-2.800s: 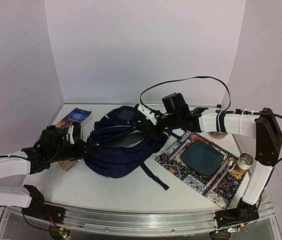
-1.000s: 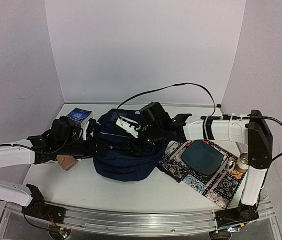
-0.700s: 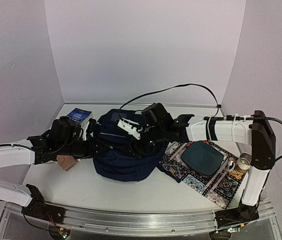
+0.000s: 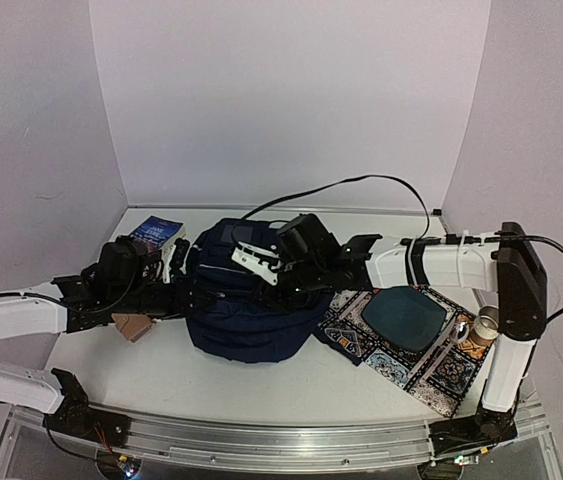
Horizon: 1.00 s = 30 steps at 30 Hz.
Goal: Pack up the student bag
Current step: Hold the student bag at the center of the board, then unzip the second largest pocket of the student bag.
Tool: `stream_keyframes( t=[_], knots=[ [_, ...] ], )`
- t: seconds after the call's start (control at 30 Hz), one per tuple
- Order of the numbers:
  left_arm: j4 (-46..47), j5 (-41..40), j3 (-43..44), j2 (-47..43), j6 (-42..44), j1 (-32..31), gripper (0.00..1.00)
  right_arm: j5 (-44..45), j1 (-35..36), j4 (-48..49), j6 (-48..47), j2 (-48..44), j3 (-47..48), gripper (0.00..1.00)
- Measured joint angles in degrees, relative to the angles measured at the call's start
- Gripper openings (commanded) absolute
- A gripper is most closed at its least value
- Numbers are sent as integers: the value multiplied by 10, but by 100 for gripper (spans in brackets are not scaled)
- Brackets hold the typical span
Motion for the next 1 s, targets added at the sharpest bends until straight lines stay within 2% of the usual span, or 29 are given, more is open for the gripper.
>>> stream_keyframes(
  t=[0.13, 0.2, 0.4, 0.53, 0.77, 1.0],
  knots=[
    [0, -2, -2, -4, 1, 0, 0, 7, 0, 1, -2, -3, 0, 33],
    [0, -2, -2, -4, 1, 0, 0, 7, 0, 1, -2, -3, 0, 29],
    [3, 0, -2, -1, 3, 0, 0, 4, 0, -6, -1, -3, 10, 1],
    [0, -18, -1, -2, 10, -1, 0, 5, 0, -8, -10, -3, 13, 0],
    [-38, -98, -1, -8, 12, 0, 0, 5, -7, -6, -33, -20, 1, 0],
    [-38, -151, -14, -3, 8, 54, 0, -41, -37, 1, -42, -83, -41, 0]
  ],
)
